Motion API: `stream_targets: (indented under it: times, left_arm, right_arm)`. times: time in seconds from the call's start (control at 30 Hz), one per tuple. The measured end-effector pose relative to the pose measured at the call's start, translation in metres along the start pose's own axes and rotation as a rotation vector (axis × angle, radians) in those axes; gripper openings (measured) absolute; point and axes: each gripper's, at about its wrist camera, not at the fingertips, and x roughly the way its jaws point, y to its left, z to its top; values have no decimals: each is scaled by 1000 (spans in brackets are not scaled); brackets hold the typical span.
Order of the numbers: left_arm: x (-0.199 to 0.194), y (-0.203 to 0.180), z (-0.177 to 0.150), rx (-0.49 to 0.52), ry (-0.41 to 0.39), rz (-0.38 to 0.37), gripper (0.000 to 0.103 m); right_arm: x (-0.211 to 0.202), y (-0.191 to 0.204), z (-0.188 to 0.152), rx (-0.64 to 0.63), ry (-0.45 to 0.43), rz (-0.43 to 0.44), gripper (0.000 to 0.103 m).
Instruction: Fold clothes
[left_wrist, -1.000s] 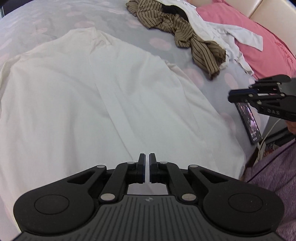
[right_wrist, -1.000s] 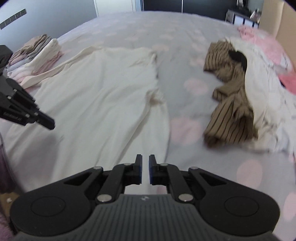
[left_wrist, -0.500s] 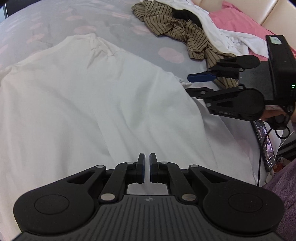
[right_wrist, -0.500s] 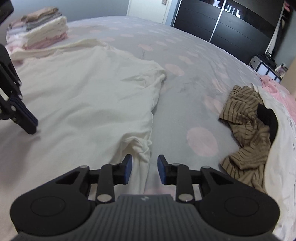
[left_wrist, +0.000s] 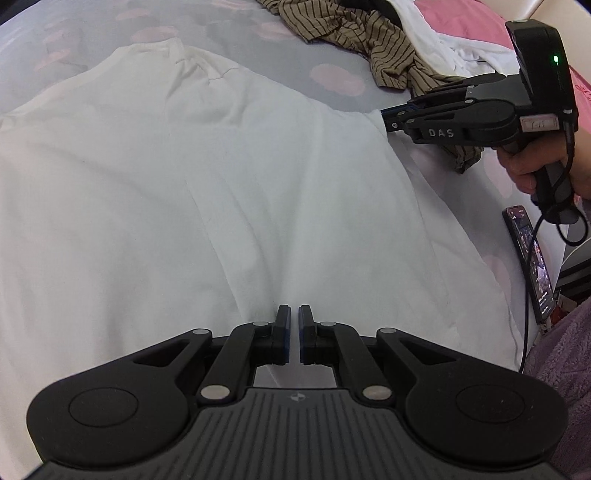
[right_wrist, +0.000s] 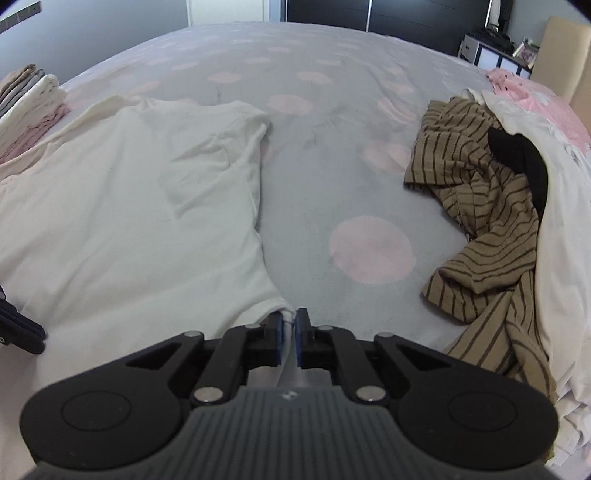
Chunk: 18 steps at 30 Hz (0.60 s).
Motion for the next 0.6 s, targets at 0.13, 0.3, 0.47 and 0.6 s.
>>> stream_targets:
  times: [0.13, 0.3, 0.47, 0.6]
  left_arm:
    - [-3, -2, -3, 19, 15, 29, 4]
    - [-17, -8, -13, 50, -10, 61, 13]
    - [-34, -17, -34, 77, -16, 52, 14]
    - [-45, -30, -58, 127, -5, 34, 14]
  right_arm:
    - [-20, -8, 1, 36, 21, -20, 30]
    - [-59, -7, -10, 80, 9, 14, 30]
    - [-91, 16, -42, 138, 50, 115, 30]
    - [-108, 48, -76, 128, 98, 170, 30]
